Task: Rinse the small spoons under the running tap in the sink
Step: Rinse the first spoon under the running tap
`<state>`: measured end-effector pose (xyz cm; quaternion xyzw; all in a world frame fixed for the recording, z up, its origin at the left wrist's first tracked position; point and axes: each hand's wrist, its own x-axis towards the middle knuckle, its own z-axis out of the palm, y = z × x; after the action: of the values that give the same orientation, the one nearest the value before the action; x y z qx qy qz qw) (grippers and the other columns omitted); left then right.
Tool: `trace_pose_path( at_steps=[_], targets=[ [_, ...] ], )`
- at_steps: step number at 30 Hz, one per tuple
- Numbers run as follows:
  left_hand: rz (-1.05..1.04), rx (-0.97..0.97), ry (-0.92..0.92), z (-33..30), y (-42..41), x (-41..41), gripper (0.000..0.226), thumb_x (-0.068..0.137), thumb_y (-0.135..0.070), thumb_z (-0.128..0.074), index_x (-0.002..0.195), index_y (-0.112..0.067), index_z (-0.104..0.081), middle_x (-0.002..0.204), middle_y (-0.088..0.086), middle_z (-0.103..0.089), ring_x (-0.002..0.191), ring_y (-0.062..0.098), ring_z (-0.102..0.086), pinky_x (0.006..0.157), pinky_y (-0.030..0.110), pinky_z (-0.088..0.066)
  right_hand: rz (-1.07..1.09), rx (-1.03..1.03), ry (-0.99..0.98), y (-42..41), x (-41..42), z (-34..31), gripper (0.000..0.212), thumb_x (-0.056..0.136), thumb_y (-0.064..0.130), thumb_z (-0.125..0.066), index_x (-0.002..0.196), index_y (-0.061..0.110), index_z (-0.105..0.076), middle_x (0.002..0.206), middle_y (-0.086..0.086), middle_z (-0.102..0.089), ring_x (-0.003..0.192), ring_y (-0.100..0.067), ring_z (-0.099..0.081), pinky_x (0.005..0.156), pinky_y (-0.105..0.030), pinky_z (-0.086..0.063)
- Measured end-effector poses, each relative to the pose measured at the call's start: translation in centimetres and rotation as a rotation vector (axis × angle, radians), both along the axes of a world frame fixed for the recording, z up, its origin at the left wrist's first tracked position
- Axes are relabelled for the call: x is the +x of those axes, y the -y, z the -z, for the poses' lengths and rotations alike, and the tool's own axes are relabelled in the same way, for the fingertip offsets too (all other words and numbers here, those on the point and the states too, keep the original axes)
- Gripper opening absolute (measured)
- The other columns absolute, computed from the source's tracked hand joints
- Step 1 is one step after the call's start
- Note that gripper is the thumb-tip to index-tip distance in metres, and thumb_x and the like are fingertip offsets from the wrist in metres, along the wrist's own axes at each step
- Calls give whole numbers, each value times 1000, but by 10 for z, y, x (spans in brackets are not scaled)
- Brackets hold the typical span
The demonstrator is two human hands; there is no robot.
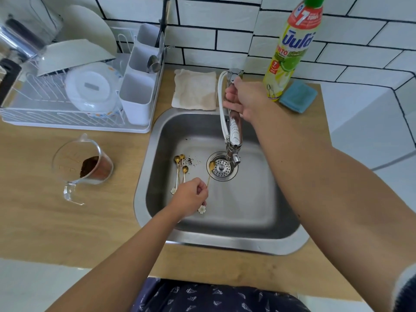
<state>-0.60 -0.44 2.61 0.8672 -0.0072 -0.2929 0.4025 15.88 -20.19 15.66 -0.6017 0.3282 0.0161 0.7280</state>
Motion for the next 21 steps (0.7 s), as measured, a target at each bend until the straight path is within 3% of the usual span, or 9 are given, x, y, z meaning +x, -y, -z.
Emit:
trace_pose_path(
  at_steps=[5, 9, 11, 13, 16, 18, 21],
  targets=[
    [31, -5, -36, 0, 6, -4, 10, 98, -23, -55, 92, -19, -61, 74, -4, -73, 54, -8, -61, 53, 20, -43, 193, 85, 103, 17, -37, 27, 23, 106, 25, -58, 89, 10, -64, 77, -2, -64, 44, -1, -54, 49, -17, -51],
    [5, -50, -77, -1, 9, -6, 10, 98, -23, -56, 91, -19, -63, 71, -5, -73, 58, -3, -65, 56, 24, -49, 313, -114, -18, 24, -96, 76, 21, 104, 26, -59, 86, 18, -66, 71, 4, -63, 45, -2, -44, 43, -17, -38],
    [-4, -78, -94, -2, 11, -5, 10, 97, -22, -56, 91, -19, -63, 71, -4, -73, 63, 1, -69, 58, 26, -51, 224, -177, -65, 16, -129, 102, 18, 103, 22, -60, 85, 19, -64, 71, 3, -61, 44, -2, -44, 43, -16, -38],
    [-4, -113, -107, -4, 14, -4, 10, 96, -21, -57, 90, -18, -63, 74, -1, -74, 66, 6, -72, 60, 28, -52, 13, -186, -105, 1, -155, 120, 3, 99, 20, -66, 96, 18, -66, 82, -1, -67, 57, -4, -56, 53, -18, -46],
    [33, -136, -112, -6, 17, -2, 9, 94, -18, -56, 89, -15, -63, 72, -3, -75, 65, 10, -75, 54, 24, -51, -253, -132, -105, -21, -171, 134, 24, 90, 22, -79, 110, 20, -67, 98, -3, -74, 82, -12, -68, 69, -25, -54],
    [70, -143, -111, -8, 18, 1, 10, 95, -17, -54, 90, -14, -62, 72, -8, -75, 63, 11, -75, 47, 17, -49, -242, -115, -85, -30, -169, 133, 19, 87, 15, -81, 98, 24, -68, 90, -5, -74, 80, -14, -69, 69, -26, -55],
    [122, -133, -84, -12, 17, 4, 10, 96, -17, -52, 90, -16, -61, 71, -11, -75, 62, 10, -74, 44, 15, -45, -119, -93, -66, -35, -163, 132, 5, 93, 12, -74, 90, 15, -71, 77, -3, -75, 69, -13, -70, 65, -26, -58]
  ],
)
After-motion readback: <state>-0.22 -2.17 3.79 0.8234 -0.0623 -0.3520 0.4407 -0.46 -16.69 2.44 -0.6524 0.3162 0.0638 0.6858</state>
